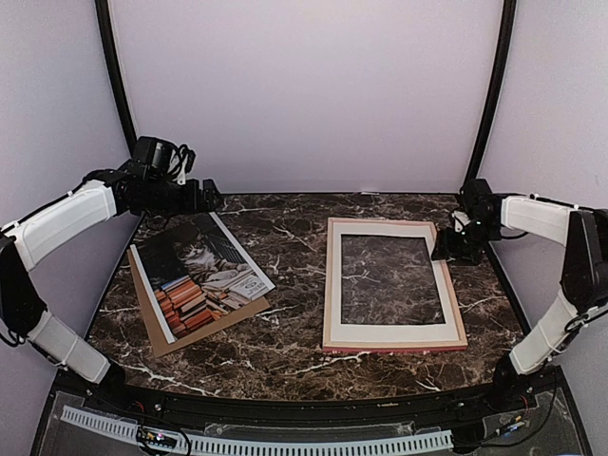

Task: Put the photo into the frame
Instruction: Place the mat board on the glass panel, then move the backboard to the center of the board.

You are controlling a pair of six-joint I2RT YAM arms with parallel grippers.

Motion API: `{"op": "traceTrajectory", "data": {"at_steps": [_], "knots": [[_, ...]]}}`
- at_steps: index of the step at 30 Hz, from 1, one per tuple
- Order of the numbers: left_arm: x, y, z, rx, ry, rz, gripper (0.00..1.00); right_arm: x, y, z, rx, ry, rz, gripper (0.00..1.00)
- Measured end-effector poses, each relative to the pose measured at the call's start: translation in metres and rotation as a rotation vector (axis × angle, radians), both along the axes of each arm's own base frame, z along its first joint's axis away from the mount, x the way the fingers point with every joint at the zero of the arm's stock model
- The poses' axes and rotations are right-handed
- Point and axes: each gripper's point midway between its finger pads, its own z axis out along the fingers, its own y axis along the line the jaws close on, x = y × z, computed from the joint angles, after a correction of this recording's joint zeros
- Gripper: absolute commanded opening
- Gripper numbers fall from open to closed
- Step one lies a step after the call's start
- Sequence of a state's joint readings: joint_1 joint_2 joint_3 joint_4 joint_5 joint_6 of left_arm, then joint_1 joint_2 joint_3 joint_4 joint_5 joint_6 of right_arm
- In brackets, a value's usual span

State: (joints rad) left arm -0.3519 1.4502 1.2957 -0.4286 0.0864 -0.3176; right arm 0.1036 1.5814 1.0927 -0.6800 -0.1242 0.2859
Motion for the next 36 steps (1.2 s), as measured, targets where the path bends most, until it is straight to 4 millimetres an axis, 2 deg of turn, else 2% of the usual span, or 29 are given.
{"op": "traceTrajectory", "data": {"at_steps": [5, 9, 11, 15, 18, 20, 23, 28, 32, 36], "knots": [[-0.011, 0.006, -0.008, 0.001, 0.016, 0.019, 0.99, 0.002, -0.004, 0.020, -0.022, -0.066, -0.013, 0.85], [-0.023, 0.019, -0.005, 0.000, -0.004, 0.071, 0.99, 0.006, -0.002, 0.048, -0.022, -0.163, -0.008, 0.92], [-0.028, 0.031, -0.002, -0.001, -0.022, 0.119, 0.99, 0.008, 0.003, 0.065, -0.008, -0.222, 0.004, 0.98], [-0.032, 0.056, 0.002, -0.024, -0.030, 0.207, 0.99, 0.010, 0.012, 0.096, 0.036, -0.329, 0.022, 0.98], [-0.029, 0.081, -0.005, -0.056, -0.003, 0.284, 0.99, 0.012, 0.014, 0.118, 0.062, -0.407, 0.022, 0.99], [-0.030, 0.097, -0.017, -0.081, 0.034, 0.333, 0.99, 0.009, 0.012, 0.132, 0.079, -0.467, 0.002, 0.99], [-0.034, 0.117, -0.036, -0.099, 0.096, 0.400, 0.99, 0.005, 0.007, 0.140, 0.094, -0.510, -0.029, 0.99], [-0.035, 0.144, -0.067, -0.111, 0.194, 0.496, 0.99, 0.000, 0.005, 0.141, 0.148, -0.542, -0.038, 0.99], [-0.043, 0.178, -0.107, -0.100, 0.298, 0.611, 0.99, 0.003, 0.025, 0.138, 0.232, -0.545, 0.024, 0.99], [-0.053, 0.205, -0.142, -0.093, 0.390, 0.701, 0.98, 0.009, 0.064, 0.120, 0.274, -0.499, 0.125, 0.99]]}}
